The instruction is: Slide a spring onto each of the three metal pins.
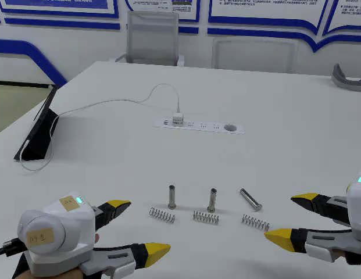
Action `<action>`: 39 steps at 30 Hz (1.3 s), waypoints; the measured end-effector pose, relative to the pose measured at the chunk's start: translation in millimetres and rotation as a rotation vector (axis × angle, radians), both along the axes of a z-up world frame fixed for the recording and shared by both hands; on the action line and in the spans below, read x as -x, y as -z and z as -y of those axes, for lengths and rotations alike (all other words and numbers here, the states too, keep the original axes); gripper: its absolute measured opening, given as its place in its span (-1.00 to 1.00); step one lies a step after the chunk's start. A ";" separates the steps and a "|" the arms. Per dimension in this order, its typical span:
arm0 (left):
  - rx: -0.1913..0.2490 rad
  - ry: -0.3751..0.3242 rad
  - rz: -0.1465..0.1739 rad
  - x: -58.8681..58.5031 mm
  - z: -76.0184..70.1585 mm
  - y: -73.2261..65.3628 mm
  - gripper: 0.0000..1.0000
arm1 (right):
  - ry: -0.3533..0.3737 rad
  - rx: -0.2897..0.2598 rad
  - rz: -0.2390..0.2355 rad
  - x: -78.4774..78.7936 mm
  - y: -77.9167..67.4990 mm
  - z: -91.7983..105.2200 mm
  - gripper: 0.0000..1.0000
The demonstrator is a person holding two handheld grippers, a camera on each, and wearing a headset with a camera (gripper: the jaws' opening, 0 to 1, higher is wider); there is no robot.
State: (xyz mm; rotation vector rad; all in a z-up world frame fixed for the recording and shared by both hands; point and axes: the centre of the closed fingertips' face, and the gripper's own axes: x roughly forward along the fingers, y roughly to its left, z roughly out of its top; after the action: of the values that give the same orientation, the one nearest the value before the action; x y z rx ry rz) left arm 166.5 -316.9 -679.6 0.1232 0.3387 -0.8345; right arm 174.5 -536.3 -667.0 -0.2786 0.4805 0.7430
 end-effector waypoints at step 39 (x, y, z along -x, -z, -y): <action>-0.004 -0.001 -0.005 -3.4 1.3 -2.7 0.43 | 0.078 0.108 -0.129 -74.5 22.1 -11.1 -0.43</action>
State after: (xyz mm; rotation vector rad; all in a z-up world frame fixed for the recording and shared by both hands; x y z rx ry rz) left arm 169.8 -318.1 -676.9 0.1247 0.3455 -0.8335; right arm 249.1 -525.2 -689.1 -0.3118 0.6509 0.6620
